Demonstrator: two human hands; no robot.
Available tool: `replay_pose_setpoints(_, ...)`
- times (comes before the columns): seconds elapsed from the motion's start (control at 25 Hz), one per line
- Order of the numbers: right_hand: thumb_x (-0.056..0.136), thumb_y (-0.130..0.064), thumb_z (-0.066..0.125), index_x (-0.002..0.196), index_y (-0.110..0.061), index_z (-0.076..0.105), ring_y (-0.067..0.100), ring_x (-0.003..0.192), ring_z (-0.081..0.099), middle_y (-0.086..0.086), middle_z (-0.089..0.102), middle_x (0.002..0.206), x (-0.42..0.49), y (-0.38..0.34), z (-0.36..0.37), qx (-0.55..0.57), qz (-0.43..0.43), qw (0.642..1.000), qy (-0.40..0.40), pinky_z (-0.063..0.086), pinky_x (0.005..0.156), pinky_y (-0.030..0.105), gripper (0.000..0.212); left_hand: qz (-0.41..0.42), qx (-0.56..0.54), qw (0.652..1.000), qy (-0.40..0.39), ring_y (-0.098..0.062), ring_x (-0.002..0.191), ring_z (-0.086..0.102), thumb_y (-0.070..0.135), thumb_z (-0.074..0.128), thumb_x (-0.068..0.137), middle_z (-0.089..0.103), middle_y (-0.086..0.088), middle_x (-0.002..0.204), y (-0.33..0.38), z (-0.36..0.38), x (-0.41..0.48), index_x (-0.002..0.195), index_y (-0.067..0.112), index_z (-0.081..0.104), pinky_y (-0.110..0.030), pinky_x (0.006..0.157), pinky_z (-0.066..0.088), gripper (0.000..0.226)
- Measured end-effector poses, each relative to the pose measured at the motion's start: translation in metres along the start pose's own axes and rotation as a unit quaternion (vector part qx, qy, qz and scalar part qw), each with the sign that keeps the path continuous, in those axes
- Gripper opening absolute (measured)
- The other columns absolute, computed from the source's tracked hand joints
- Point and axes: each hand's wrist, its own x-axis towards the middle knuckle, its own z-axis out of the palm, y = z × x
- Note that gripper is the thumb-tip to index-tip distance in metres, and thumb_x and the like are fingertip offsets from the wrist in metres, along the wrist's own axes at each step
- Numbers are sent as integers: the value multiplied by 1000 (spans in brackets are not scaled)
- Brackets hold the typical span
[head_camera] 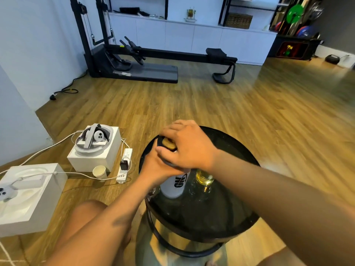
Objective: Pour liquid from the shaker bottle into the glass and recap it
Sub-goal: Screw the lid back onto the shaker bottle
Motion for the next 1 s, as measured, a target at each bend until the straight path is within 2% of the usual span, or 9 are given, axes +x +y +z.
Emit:
replay_pose_setpoints(0.08, 86, -69, 35, 111, -24, 66, 17, 98, 62, -8, 70, 107, 2, 18, -6, 6, -46, 998, -41, 39, 96, 43, 60, -8, -12, 999, -32, -8, 118, 65, 58, 96, 45, 70, 9, 123, -5, -7, 3, 133, 26, 57, -43, 100, 56, 101)
replay_pose_setpoints(0.2, 87, -69, 33, 124, -24, 61, 20, 105, 60, -4, 66, 120, 5, 20, -3, 29, -48, 997, -61, 43, 96, 43, 65, -2, -17, 1000, -26, -9, 118, 66, 51, 97, 49, 70, 7, 124, -4, -4, 1, 133, 22, 56, -46, 100, 55, 98)
replay_pose_setpoints(0.32, 86, -70, 32, 125, -25, 61, 21, 105, 59, -4, 64, 122, 2, 17, 1, 36, -24, 998, -46, 47, 91, 40, 66, 5, -25, 1000, 4, -11, 111, 68, 45, 96, 49, 72, 6, 117, -8, 4, 2, 129, 20, 56, -46, 94, 58, 93)
replay_pose_setpoints(0.44, 87, -69, 33, 124, -25, 62, 19, 105, 58, -5, 64, 122, 2, 16, 0, 36, -18, 998, -45, 44, 93, 33, 64, 5, -35, 999, 21, -15, 110, 70, 49, 97, 47, 73, 4, 116, -10, 7, 3, 129, 18, 56, -49, 93, 58, 96)
replay_pose_setpoints(0.6, 85, -69, 33, 121, -28, 63, 20, 103, 59, -6, 65, 119, 4, 12, 1, 36, 10, 998, -47, 46, 91, 35, 62, 4, -39, 998, 44, -15, 108, 71, 44, 98, 46, 73, 4, 114, -7, 8, 1, 128, 19, 56, -50, 92, 58, 95)
replay_pose_setpoints(1.0, 81, -67, 43, 110, -35, 67, 22, 100, 61, -11, 67, 106, 3, 0, 7, 52, 95, 994, 17, 53, 80, 40, 49, -18, -54, 994, 96, -13, 101, 72, 47, 96, 41, 75, 6, 105, 6, 18, -10, 120, 23, 58, -48, 87, 59, 91)
